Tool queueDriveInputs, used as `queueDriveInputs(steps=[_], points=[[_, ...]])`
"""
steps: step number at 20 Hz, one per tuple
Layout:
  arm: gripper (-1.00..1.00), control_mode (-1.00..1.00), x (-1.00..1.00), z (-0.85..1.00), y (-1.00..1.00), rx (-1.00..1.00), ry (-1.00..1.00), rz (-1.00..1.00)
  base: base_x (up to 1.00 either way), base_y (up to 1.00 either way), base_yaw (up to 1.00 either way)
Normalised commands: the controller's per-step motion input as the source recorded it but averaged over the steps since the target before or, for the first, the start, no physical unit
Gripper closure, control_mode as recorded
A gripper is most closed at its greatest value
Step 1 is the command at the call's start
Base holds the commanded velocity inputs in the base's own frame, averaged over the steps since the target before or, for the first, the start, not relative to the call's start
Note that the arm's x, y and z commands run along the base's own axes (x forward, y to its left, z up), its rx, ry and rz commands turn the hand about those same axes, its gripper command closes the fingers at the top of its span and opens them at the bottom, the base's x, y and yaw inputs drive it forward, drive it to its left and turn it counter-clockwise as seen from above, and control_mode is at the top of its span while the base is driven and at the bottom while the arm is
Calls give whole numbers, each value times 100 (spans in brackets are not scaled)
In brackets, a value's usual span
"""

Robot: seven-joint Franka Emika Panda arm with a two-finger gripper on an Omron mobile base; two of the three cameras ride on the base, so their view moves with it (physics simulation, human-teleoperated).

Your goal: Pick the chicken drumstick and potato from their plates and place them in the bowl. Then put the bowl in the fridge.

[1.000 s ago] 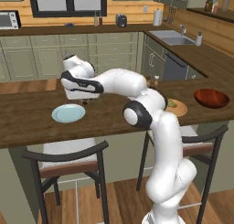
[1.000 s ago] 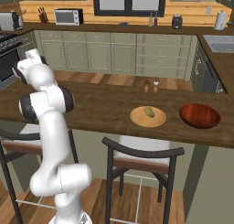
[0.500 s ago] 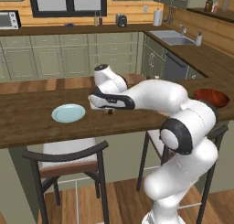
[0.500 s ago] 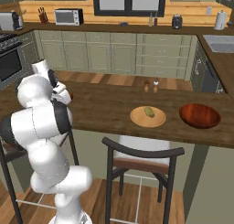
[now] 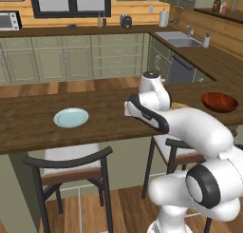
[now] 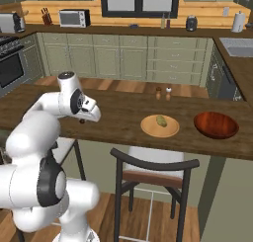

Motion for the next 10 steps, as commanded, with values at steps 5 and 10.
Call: queueDriveInputs(steps=[5,10], points=[[100,-100,-9,1,-94,6,-3,11,0,0,0],[100,-100,0,0,-34,0,0,5,0,0,0]])
